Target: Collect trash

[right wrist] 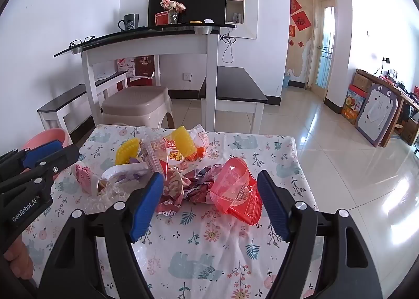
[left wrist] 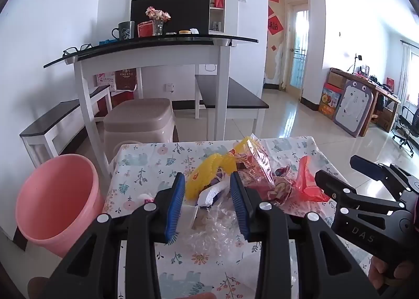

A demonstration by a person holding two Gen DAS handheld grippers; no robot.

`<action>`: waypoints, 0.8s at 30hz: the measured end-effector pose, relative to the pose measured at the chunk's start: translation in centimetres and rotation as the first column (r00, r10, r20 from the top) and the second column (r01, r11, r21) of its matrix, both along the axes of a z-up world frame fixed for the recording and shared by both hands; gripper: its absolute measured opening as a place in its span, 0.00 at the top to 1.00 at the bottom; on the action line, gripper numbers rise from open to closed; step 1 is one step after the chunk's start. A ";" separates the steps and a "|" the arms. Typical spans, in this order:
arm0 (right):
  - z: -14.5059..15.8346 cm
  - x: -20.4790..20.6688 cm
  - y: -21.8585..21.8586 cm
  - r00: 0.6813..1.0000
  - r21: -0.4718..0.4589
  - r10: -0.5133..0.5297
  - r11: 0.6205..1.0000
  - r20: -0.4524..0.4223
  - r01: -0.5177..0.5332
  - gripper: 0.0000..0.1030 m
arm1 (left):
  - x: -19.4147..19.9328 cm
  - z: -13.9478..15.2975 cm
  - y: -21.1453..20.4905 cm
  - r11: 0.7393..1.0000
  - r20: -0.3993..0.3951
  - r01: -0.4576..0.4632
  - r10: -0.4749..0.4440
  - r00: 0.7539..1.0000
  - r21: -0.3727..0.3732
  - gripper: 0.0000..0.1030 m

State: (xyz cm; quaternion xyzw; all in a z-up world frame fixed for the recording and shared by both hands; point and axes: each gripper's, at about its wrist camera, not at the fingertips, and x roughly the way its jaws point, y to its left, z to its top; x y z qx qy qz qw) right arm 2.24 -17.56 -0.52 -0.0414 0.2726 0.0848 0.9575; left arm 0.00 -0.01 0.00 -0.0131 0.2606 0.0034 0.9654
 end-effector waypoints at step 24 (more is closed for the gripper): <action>0.7 -0.2 0.2 1.000 0.017 -0.004 1.000 0.027 0.004 0.28 | 0.4 -0.7 0.8 1.000 -0.010 -0.020 0.020 1.000 -0.018 0.66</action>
